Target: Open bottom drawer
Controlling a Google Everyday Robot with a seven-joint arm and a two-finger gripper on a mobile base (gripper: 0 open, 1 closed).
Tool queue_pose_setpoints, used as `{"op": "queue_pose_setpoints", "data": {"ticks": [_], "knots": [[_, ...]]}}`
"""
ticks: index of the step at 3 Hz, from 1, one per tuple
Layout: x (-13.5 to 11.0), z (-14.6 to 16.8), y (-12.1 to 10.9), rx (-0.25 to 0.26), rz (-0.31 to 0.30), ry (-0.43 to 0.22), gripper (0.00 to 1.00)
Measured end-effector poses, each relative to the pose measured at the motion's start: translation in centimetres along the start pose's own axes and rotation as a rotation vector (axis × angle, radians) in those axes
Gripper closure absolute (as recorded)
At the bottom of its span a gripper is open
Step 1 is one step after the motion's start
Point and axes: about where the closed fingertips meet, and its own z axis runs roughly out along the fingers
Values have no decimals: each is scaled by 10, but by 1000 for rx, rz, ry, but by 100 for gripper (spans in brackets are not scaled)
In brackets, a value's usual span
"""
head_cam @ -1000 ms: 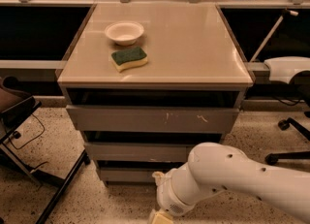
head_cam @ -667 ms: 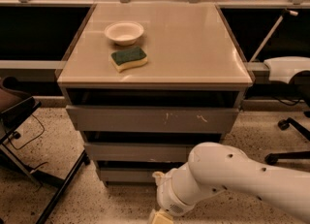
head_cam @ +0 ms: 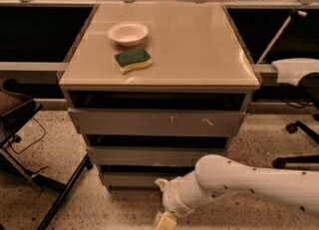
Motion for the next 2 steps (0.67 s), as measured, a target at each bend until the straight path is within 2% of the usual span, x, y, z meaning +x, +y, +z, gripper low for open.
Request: {"op": "queue_pose_setpoints", "data": {"ticks": [1, 2], "knots": [[32, 31, -62, 89, 7, -90, 0], [69, 52, -107, 151, 74, -190, 0]]}}
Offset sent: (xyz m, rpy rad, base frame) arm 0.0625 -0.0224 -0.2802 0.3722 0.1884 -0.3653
